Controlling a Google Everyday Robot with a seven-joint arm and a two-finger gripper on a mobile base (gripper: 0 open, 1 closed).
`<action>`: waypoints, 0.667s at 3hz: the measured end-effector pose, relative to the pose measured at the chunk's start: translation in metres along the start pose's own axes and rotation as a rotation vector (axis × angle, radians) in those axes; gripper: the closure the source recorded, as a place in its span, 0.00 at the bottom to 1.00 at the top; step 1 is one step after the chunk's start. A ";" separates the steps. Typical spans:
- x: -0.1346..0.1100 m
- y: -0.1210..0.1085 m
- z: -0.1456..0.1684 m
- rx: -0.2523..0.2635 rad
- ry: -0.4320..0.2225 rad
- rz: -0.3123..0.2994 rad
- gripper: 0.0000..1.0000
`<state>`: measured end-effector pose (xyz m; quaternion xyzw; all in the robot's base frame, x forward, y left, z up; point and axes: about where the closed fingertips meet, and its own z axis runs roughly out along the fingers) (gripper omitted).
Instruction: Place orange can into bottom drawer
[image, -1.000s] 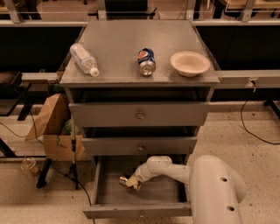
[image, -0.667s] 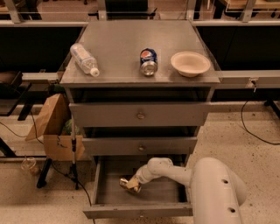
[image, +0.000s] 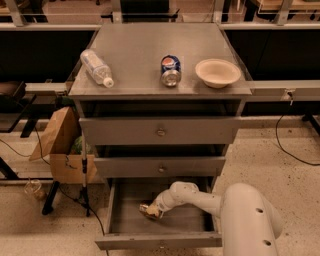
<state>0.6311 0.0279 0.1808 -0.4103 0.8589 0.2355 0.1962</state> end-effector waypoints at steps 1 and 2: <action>0.000 0.000 0.000 0.000 0.000 0.000 0.00; 0.000 0.000 0.000 0.000 0.000 0.000 0.00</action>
Offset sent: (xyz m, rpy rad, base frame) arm 0.0000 0.0000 0.0000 0.0000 0.0000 0.0000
